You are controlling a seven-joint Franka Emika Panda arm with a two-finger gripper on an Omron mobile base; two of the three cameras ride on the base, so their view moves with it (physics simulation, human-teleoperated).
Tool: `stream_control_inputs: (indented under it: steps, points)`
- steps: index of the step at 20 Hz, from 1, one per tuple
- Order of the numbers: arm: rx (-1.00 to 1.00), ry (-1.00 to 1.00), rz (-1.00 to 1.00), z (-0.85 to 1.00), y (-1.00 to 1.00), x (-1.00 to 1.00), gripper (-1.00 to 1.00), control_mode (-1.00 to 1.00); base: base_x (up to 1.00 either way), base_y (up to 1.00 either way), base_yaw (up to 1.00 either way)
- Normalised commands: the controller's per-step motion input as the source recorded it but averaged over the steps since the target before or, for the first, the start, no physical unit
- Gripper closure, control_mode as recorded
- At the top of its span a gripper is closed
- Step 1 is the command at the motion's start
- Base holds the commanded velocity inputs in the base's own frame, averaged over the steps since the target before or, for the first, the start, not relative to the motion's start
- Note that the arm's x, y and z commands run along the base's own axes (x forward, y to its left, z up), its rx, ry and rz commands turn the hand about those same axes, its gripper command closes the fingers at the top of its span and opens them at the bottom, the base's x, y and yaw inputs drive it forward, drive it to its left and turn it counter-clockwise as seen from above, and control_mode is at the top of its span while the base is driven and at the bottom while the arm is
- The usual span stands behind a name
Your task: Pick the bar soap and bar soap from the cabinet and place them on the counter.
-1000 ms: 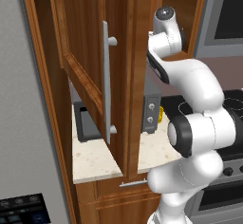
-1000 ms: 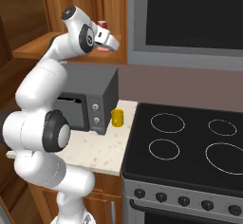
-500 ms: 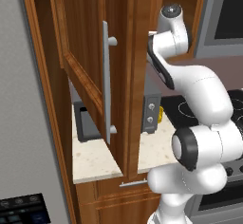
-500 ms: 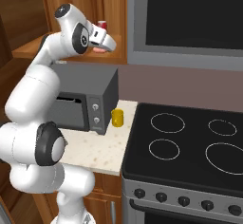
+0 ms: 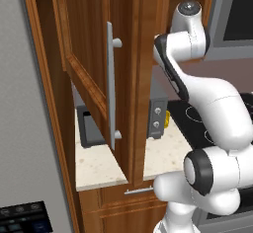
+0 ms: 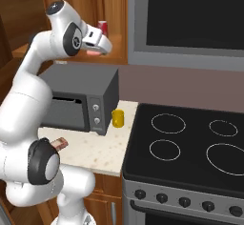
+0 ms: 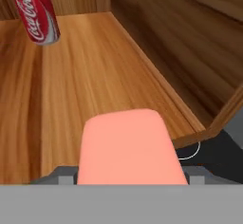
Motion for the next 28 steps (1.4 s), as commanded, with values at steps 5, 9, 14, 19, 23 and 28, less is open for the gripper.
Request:
stream_control_inputs:
  steps: [5,9,14,19,23,28]
  points:
    - [0.0,0.06,0.11,0.08,0.13,-0.5,1.0,-1.0,0.0,0.0,0.0]
    - [0.0,0.05,0.15,0.1,0.06,-0.53,1.0,-1.0,0.0,0.0,0.0]
    - [0.0,0.03,0.17,0.08,0.03,-0.56,1.0,-1.0,0.0,0.0,0.0]
    - [0.0,0.01,0.19,0.04,0.0,-0.59,1.0,-1.0,0.0,0.0,0.0]
    - [0.0,0.02,0.2,0.01,0.01,-0.59,1.0,-1.0,0.0,0.0,0.0]
    - [0.0,0.02,0.22,0.0,0.02,-0.56,1.0,-1.0,0.0,0.0,0.0]
